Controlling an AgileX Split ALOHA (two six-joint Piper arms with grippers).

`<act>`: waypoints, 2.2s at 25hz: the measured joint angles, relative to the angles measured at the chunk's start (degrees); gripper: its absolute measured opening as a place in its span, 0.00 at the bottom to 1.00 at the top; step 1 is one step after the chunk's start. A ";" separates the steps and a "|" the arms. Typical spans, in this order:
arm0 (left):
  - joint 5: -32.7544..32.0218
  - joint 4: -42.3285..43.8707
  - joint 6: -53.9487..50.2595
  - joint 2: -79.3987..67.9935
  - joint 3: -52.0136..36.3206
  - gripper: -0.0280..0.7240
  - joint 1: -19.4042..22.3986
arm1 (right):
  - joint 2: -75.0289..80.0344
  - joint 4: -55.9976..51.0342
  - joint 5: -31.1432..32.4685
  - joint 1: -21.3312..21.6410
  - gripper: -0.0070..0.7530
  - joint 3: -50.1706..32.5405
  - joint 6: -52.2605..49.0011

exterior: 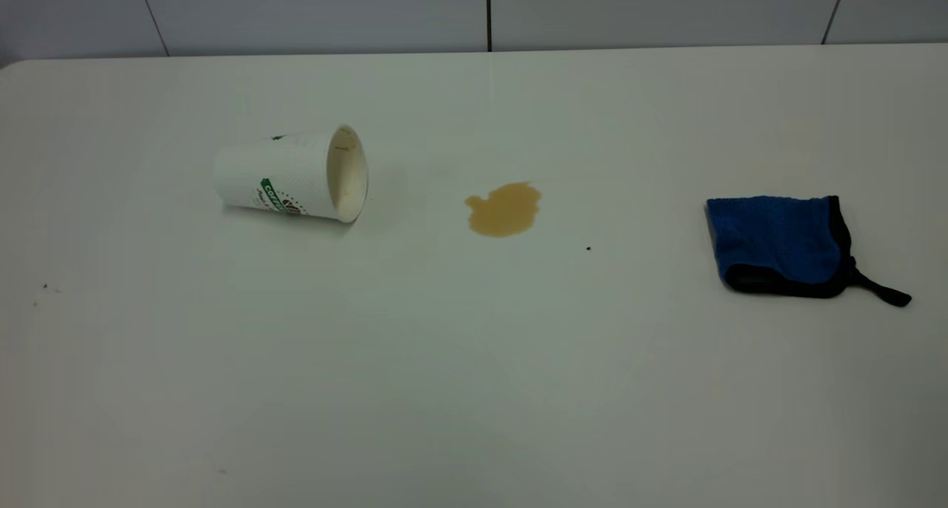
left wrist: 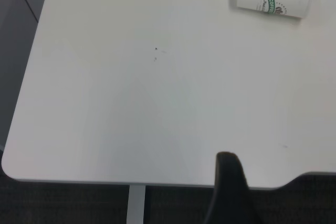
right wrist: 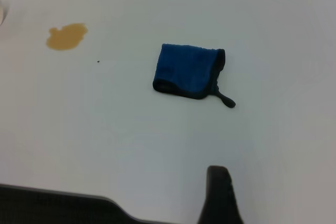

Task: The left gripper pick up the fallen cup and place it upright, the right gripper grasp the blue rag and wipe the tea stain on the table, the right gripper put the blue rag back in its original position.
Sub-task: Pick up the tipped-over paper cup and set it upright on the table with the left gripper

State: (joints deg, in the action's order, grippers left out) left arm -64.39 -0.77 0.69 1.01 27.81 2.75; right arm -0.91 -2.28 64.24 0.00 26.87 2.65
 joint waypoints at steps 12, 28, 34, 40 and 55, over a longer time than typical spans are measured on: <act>0.00 0.00 0.00 0.00 0.00 0.74 0.00 | 0.00 0.00 0.00 0.00 0.79 0.00 0.00; 0.00 0.00 0.00 0.00 0.00 0.74 0.00 | 0.00 0.00 0.00 0.00 0.79 0.00 0.00; 0.00 -0.04 -0.15 0.00 0.00 0.74 0.00 | 0.00 0.00 0.00 0.00 0.79 0.00 0.00; 0.24 4.22 -2.40 -2.00 4.47 0.74 0.00 | 0.00 0.00 0.00 0.00 0.79 0.00 0.00; 13.42 8.00 -6.36 -50.80 25.34 0.74 0.00 | 0.00 0.00 0.00 0.00 0.79 0.00 0.00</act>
State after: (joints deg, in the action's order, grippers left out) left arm -50.97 7.23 -5.68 -49.80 53.15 2.75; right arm -0.91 -2.28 64.24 0.00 26.87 2.65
